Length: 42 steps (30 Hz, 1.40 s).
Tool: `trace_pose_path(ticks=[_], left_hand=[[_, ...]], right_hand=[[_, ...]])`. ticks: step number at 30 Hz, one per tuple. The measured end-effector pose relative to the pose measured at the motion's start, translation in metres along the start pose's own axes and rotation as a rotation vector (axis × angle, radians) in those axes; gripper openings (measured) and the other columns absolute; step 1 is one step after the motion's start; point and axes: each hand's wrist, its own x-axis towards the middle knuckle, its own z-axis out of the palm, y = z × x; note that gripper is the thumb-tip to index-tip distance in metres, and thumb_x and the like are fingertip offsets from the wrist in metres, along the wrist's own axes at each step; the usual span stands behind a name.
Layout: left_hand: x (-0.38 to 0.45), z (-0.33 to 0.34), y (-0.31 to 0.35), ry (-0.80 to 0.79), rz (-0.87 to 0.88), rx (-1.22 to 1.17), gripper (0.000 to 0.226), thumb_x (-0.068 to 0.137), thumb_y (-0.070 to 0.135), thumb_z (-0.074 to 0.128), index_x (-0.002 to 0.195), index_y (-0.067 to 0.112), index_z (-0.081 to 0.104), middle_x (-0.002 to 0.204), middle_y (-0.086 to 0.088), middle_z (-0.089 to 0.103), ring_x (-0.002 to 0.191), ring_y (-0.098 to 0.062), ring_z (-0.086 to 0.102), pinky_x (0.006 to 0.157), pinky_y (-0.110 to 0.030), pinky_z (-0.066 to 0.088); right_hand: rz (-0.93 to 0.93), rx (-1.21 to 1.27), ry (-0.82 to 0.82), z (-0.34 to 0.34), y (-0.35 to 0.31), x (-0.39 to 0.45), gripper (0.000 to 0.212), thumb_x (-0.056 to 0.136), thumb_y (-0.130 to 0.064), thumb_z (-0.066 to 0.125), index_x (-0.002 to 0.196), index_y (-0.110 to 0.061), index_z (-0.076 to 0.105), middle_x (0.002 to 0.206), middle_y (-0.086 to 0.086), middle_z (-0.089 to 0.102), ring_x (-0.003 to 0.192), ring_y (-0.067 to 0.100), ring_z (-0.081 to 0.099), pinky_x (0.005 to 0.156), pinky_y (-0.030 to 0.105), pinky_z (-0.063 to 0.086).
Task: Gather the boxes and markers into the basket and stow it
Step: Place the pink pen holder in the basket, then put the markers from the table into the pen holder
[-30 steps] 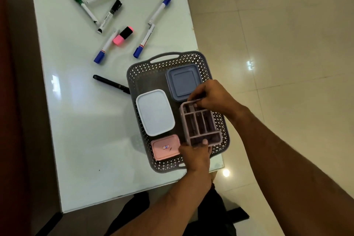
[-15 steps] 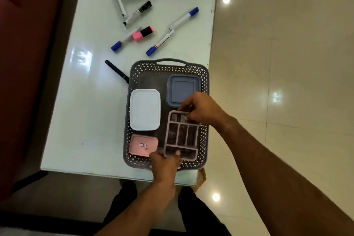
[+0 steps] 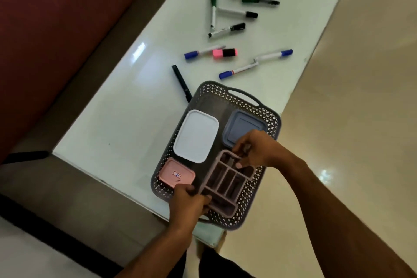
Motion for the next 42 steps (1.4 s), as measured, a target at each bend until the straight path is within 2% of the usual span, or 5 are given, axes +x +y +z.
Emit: trace_pose_path(ticks=[7,17,28,37,42], left_hand=[[-0.021,-0.022,0.039,0.082,0.050,0.134,0.038,0.079,0.012,0.086,0.103,0.018,0.057,0.093,-0.011,0.070,0.070,-0.029,0.078,0.079,-0.047,0.066],[-0.028,0.018,0.133,0.366,0.427,0.122,0.016,0.077,0.030,0.082,0.081,0.021,0.069,0.067,0.000,0.076,0.060,-0.021,0.077,0.080,-0.054,0.063],[0.073,0.063,0.247,0.670,0.558,0.365,0.017,0.087,0.021,0.069,0.100,0.011,0.072,0.103,-0.010,0.077,0.099,-0.031,0.071,0.083,-0.029,0.050],[0.131,0.071,0.275,0.706,0.405,0.617,0.053,0.097,0.021,0.069,0.139,0.000,0.045,0.144,-0.023,0.054,0.132,-0.040,0.055,0.107,-0.042,0.048],[0.145,0.069,0.281,0.713,0.439,0.647,0.041,0.099,0.015,0.065,0.135,0.000,0.052,0.140,-0.021,0.056,0.128,-0.039,0.058,0.102,-0.042,0.051]], right_hand=[[0.003,0.271,-0.022,-0.064,-0.010,0.022,0.020,0.082,-0.022,0.087,0.095,-0.008,0.080,0.084,0.010,0.080,0.071,0.030,0.078,0.061,0.042,0.066],[-0.311,0.214,0.082,-0.144,-0.028,0.075,0.008,0.085,-0.009,0.083,0.092,-0.009,0.082,0.076,0.001,0.077,0.064,0.016,0.073,0.056,0.032,0.064],[-0.364,0.029,0.253,-0.168,-0.010,0.141,0.015,0.082,-0.009,0.079,0.092,-0.021,0.081,0.090,-0.004,0.079,0.075,0.018,0.073,0.081,0.041,0.062],[-0.425,-0.422,0.287,-0.148,0.015,0.187,0.044,0.086,-0.010,0.077,0.129,-0.015,0.069,0.125,0.012,0.067,0.119,0.035,0.057,0.099,0.042,0.046],[-0.495,-0.555,0.319,-0.133,0.024,0.189,0.043,0.088,-0.001,0.068,0.128,-0.014,0.068,0.118,0.011,0.064,0.115,0.036,0.055,0.092,0.045,0.045]])
